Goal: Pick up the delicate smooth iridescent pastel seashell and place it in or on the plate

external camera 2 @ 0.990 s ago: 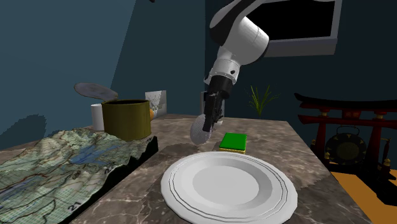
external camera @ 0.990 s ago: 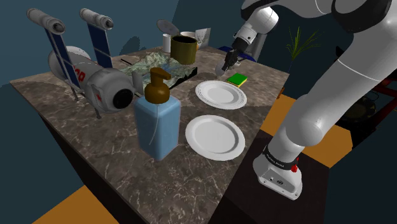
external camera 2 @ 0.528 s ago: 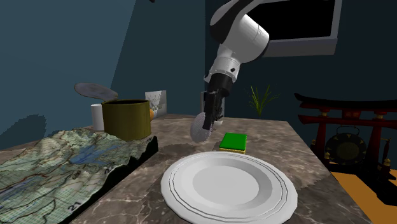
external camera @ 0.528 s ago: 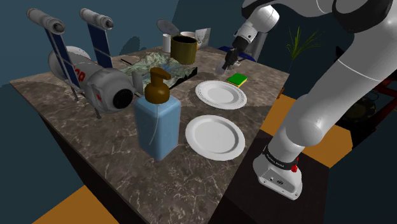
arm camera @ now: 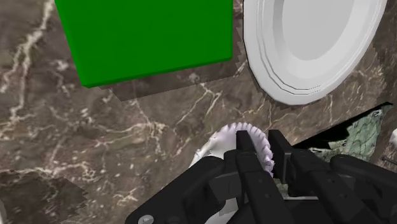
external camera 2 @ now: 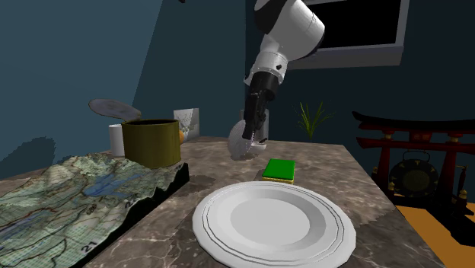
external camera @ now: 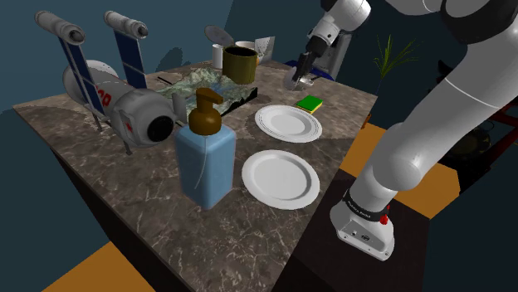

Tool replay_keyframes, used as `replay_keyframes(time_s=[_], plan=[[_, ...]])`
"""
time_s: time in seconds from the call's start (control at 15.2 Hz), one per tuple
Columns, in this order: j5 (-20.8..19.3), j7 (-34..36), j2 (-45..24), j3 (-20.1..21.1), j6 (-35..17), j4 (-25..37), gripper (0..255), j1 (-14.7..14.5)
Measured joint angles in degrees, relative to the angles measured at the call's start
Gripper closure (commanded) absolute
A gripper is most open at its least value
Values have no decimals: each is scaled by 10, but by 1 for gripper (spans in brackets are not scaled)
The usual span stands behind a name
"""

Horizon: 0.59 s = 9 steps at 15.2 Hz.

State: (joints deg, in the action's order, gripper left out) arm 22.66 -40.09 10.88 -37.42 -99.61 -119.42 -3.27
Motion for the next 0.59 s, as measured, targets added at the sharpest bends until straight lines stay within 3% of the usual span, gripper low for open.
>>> replay_keyframes(time_s=[0.46, 0.59], plan=[[-7, 24, 9, 3, 45, 44, 255, 0], [-19, 46, 40, 17, 44, 25, 255, 0]])
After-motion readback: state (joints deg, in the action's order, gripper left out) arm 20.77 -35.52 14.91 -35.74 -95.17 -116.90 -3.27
